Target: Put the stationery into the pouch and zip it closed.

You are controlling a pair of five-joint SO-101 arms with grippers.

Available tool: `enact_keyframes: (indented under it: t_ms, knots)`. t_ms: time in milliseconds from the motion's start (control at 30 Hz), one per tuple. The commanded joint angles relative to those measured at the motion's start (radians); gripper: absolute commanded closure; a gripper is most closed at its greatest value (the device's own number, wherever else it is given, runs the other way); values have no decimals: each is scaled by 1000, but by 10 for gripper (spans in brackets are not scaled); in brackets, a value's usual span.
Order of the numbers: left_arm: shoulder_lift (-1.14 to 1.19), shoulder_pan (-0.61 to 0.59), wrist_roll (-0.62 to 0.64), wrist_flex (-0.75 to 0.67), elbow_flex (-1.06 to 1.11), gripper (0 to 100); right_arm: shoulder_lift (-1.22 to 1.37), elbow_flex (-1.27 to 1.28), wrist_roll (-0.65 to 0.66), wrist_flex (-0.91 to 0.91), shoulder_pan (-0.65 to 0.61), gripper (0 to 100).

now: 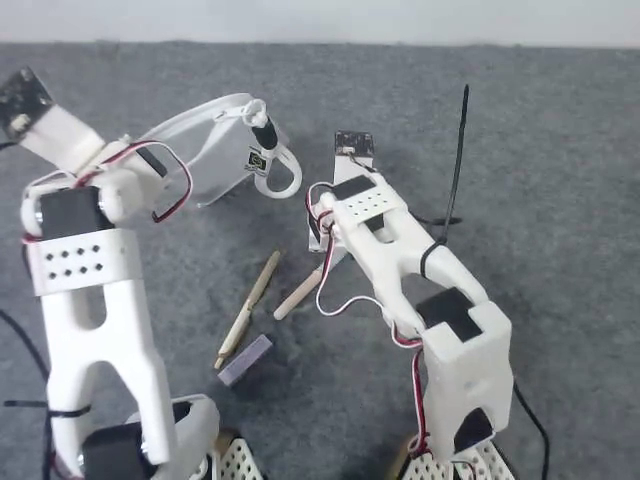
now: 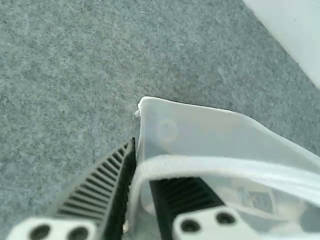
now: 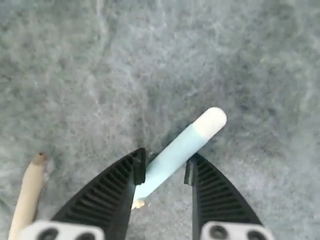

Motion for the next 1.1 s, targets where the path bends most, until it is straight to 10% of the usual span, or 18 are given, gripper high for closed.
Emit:
enact_keyframes:
  t_ms: [0,1067]
  knots:
    - [0,-11,12,-32,-4,988,7,-40,-8,24,24,886]
    - [2,-6,12,-29,-2,988,-343,-35,-2,211,22,992]
